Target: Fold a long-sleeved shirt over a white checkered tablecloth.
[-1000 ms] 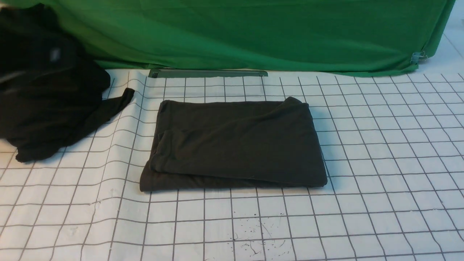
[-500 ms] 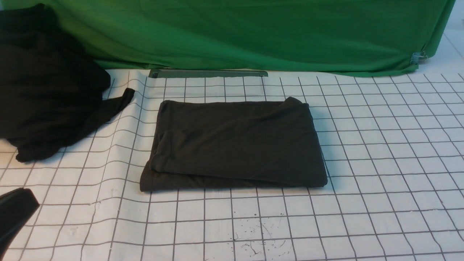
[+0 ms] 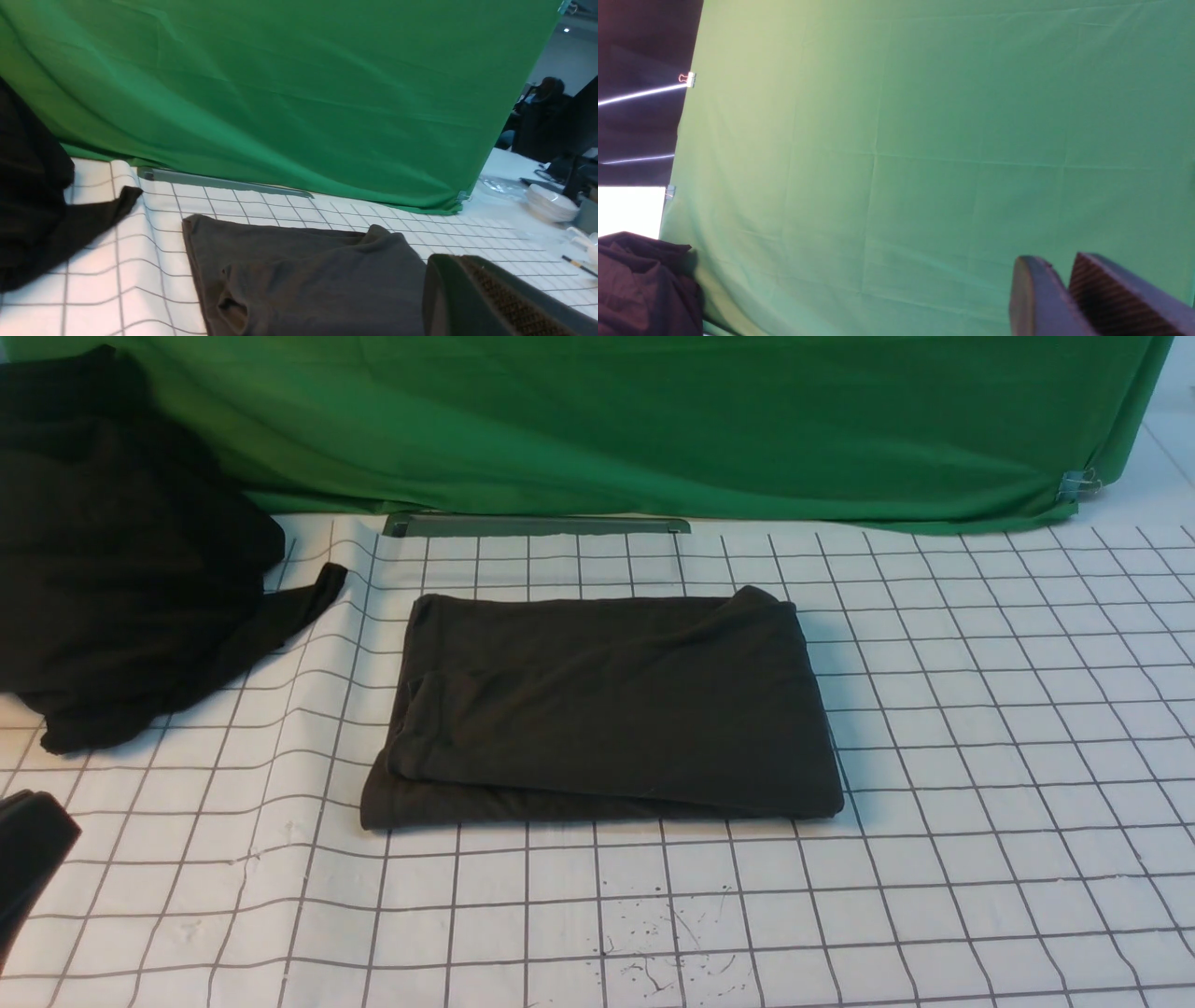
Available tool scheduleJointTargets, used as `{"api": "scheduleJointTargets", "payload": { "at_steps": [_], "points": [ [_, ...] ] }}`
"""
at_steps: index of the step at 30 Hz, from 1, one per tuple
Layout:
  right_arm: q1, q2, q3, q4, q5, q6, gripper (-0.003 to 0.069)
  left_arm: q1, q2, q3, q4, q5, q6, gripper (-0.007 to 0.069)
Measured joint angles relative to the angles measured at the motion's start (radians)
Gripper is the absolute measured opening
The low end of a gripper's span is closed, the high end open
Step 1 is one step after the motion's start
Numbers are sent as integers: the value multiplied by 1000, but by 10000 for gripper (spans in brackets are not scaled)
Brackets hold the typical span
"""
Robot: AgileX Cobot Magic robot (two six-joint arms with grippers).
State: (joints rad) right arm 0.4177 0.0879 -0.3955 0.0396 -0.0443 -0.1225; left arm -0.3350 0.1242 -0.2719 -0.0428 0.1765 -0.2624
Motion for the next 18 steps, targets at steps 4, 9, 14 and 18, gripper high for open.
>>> {"api": "scheduleJointTargets", "payload": {
  "at_steps": [4,9,14,18],
  "points": [
    [0,0,0,0,0,0,118,0,0,0,19,0,1,3],
    [0,0,0,0,0,0,132,0,0,0,37,0,11,3],
    [0,0,0,0,0,0,144,68,-26,27,11,-1,138,3],
    [0,0,0,0,0,0,156,199,-77,116,-24,-2,236,3]
  ]
}}
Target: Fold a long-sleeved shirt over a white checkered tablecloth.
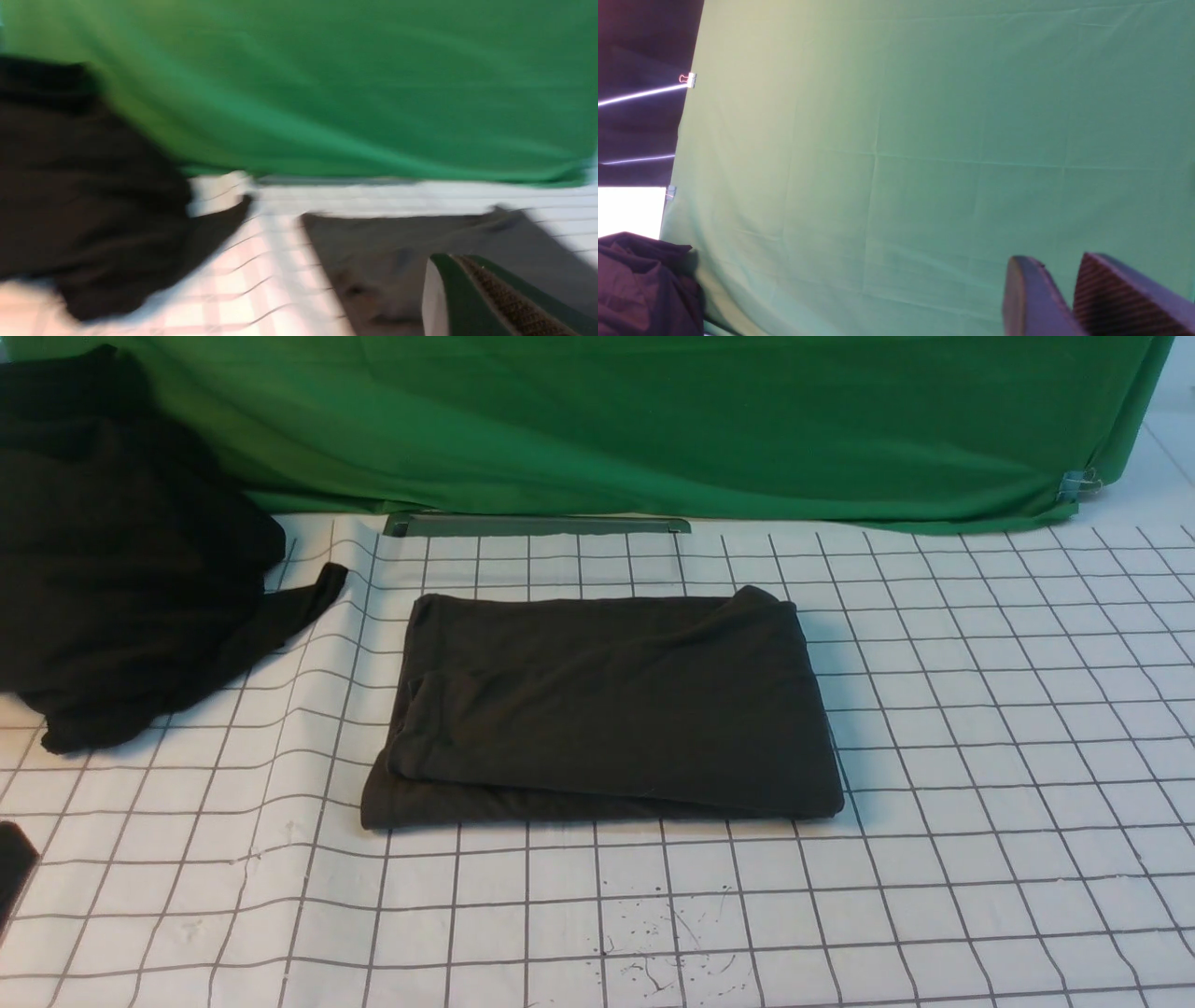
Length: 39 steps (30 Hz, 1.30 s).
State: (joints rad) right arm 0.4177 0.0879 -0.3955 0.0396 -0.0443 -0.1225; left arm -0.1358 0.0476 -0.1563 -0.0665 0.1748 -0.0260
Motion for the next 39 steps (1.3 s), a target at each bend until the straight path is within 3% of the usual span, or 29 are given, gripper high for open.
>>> {"api": "scheduleJointTargets", "payload": {
  "at_steps": [6,39],
  "points": [
    [0,0,0,0,0,0,169,116,-46,156,-2,3,26,3],
    [0,0,0,0,0,0,235,120,-46,163,9,48,33,3]
  ]
}}
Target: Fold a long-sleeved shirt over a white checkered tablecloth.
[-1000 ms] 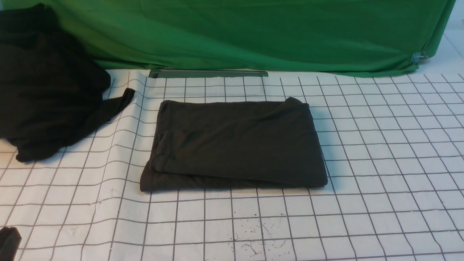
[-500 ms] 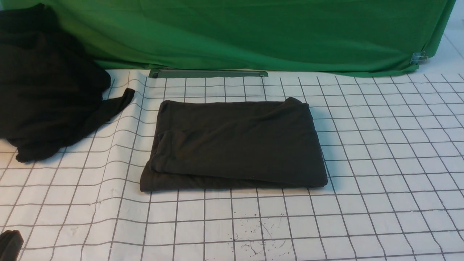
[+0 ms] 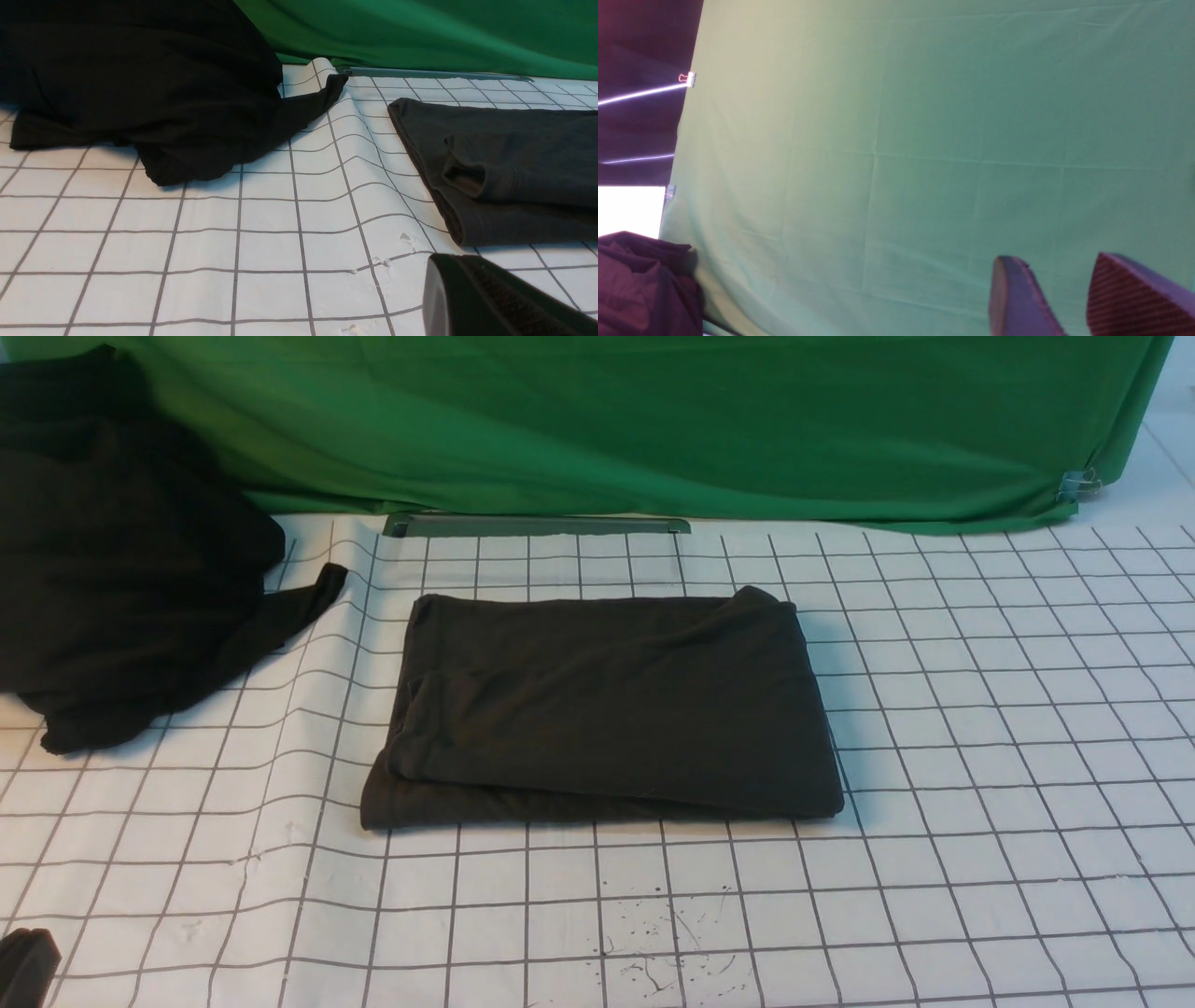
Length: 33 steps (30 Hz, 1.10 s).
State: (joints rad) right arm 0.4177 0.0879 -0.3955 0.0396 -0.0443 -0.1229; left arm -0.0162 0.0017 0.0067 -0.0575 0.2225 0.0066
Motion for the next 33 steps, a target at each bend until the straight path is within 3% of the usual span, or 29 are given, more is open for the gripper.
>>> {"api": "scheduleJointTargets", "payload": {
  "at_steps": [5,10,22,33],
  "points": [
    [0,0,0,0,44,0,238,0,0,0,0,0,0,3],
    [-14,-8,28,0,222,-2,239,0,0,0,0,0,0,3],
    [-363,-84,402,-7,292,-80,241,0,-2,0,0,-1,1,3],
    [-384,-85,401,-7,298,-55,241,0,-2,0,7,-1,1,3]
  ]
}}
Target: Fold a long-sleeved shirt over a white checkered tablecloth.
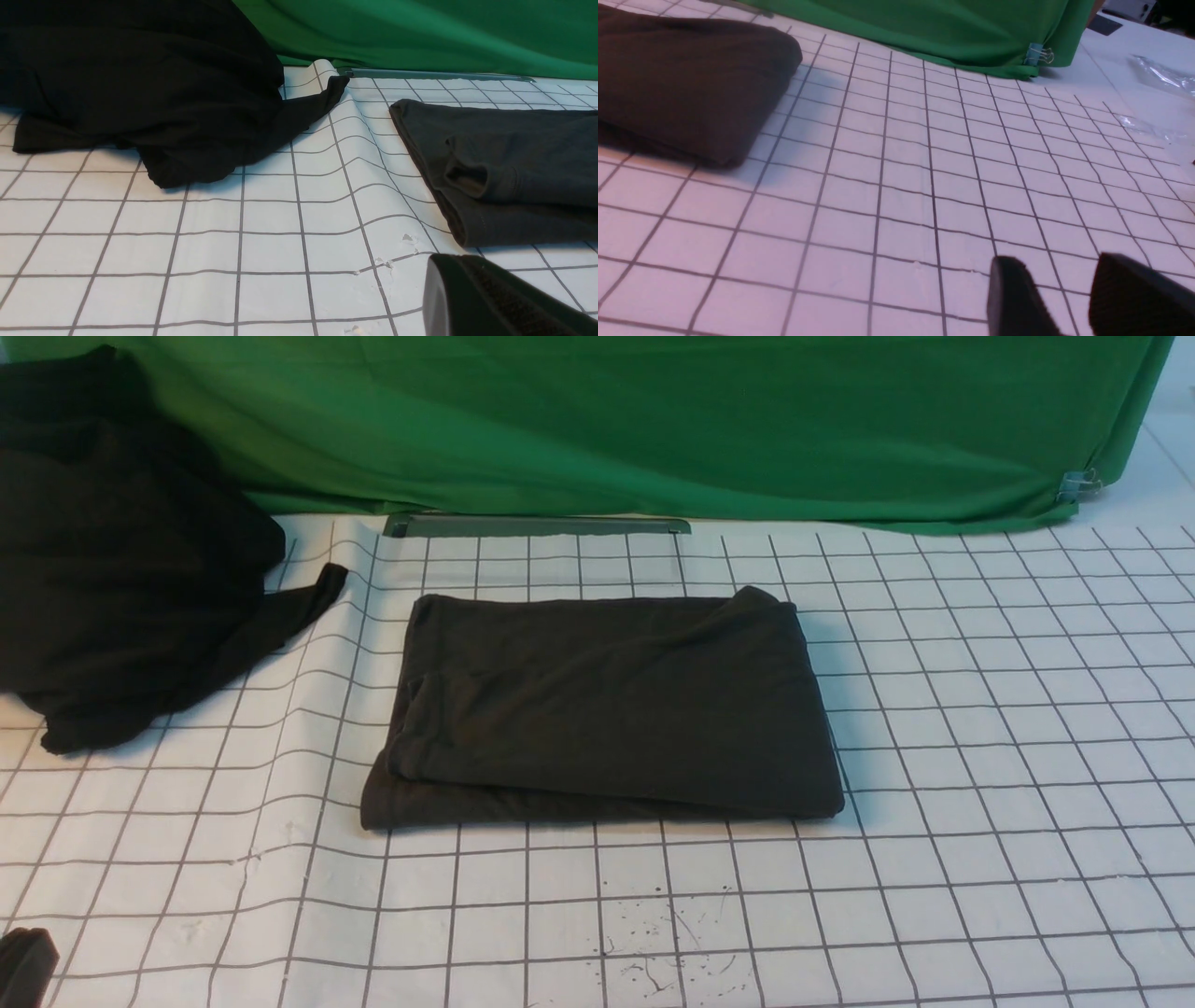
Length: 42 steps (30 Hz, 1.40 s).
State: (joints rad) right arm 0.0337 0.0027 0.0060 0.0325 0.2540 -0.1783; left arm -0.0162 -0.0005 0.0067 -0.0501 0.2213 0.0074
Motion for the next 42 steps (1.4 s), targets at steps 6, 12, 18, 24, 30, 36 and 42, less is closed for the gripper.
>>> {"api": "scheduleJointTargets", "payload": {
  "at_steps": [6,12,18,24,30,36,42],
  "points": [
    [0,0,0,0,-1,9,242,0,0,0,1,0,1,3],
    [0,0,0,1,-1,10,242,0,0,0,1,0,2,3],
    [0,0,0,1,-1,10,242,0,0,0,2,0,3,3],
    [0,0,0,1,-1,10,242,0,0,0,11,0,3,3],
    [0,0,0,1,-1,11,242,0,0,0,16,0,3,3],
    [0,0,0,1,-1,11,242,0,0,0,18,0,4,3],
    [0,0,0,1,-1,11,242,0,0,0,18,0,4,3]
  ]
}}
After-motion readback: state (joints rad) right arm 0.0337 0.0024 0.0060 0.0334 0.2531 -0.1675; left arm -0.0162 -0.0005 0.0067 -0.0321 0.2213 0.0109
